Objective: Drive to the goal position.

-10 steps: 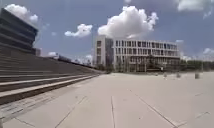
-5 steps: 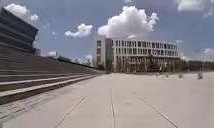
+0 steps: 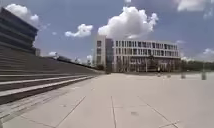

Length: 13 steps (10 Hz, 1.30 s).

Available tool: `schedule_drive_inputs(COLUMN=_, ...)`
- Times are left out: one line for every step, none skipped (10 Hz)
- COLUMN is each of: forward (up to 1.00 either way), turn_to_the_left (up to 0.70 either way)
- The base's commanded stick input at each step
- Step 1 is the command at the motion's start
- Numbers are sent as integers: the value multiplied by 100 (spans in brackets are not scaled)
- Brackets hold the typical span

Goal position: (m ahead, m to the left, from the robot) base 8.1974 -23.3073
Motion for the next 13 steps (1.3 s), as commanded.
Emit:
schedule_drive_inputs(forward=70, turn_to_the_left=0)
schedule_drive_inputs(forward=70, turn_to_the_left=0)
schedule_drive_inputs(forward=70, turn_to_the_left=0)
schedule_drive_inputs(forward=70, turn_to_the_left=-13)
schedule_drive_inputs(forward=70, turn_to_the_left=-35)
schedule_drive_inputs(forward=70, turn_to_the_left=-35)
schedule_drive_inputs(forward=70, turn_to_the_left=-35)
schedule_drive_inputs(forward=70, turn_to_the_left=-35)
schedule_drive_inputs(forward=70, turn_to_the_left=-35)
schedule_drive_inputs(forward=70, turn_to_the_left=-35)
schedule_drive_inputs(forward=70, turn_to_the_left=-35)
schedule_drive_inputs(forward=70, turn_to_the_left=-35)
schedule_drive_inputs(forward=70, turn_to_the_left=-35)
